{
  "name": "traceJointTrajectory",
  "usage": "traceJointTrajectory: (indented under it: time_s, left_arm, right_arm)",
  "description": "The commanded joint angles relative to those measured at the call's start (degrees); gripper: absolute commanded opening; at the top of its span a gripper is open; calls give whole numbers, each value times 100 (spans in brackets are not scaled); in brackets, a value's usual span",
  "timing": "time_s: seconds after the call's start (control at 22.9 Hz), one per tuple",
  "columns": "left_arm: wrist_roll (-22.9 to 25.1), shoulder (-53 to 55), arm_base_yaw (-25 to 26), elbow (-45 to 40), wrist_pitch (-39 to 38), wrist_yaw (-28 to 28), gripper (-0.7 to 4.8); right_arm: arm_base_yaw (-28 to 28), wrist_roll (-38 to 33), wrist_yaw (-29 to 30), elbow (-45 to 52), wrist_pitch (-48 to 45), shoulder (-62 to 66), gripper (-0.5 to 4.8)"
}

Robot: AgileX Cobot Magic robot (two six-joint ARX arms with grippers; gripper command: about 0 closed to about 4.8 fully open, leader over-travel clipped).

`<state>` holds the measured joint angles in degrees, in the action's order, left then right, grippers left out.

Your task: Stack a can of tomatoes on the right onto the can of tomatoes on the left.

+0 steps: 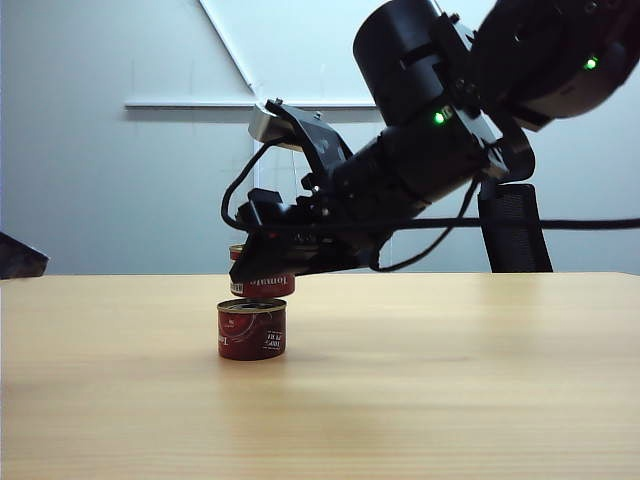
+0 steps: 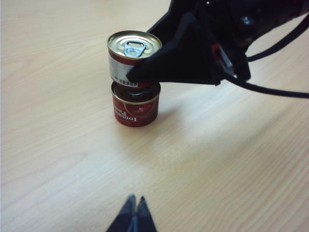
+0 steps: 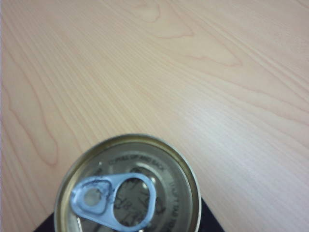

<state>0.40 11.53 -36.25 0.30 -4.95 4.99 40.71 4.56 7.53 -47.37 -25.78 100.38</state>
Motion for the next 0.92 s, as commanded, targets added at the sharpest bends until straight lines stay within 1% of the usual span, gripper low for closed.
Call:
traceJointTrajectory:
  time_s: [0.04,0.22,0.44,0.48,0.52,0.57,0.61,0.66,0.7,0.79,0.87,0.92]
  left_arm:
    - [0,-4,-2,22,76,17,-4]
    - [0,-15,-2,20,76,20,-4]
    - [0,-17,-2,22,76,20,-4]
    - [0,-17,-2,22,76,20,-4]
    - [0,-17,-2,22,76,20,-4]
    - [0,-17,-2,22,76,20,-4]
    - [0,-17,-2,22,76,20,-4]
    - [0,-17,-2,22,76,20,-4]
    - [0,-17,-2,22,76,20,-4]
    - [0,-20,0,22,76,20,-4]
    - [0,-48,33,22,72,20,-4]
    - [0,-111,151,22,76,26,-4]
  right_arm:
    - [44,17,7,-83,-94,-48,62]
    - [173,20,9,-81,245,-46,62]
    - [258,22,2,-81,219,-46,64]
    - [256,22,2,-81,219,-44,89]
    - [254,22,-2,-81,212,-44,127]
    - [251,22,-11,-81,195,-44,236]
    - [251,22,-20,-81,195,-44,304]
    - [249,22,-20,-81,195,-44,398]
    - [249,20,-20,-81,190,-44,474]
    - [249,15,-20,-81,144,-46,479]
    - [249,-50,-13,-85,-87,-59,479]
    - [249,-271,-11,-109,-317,-129,479]
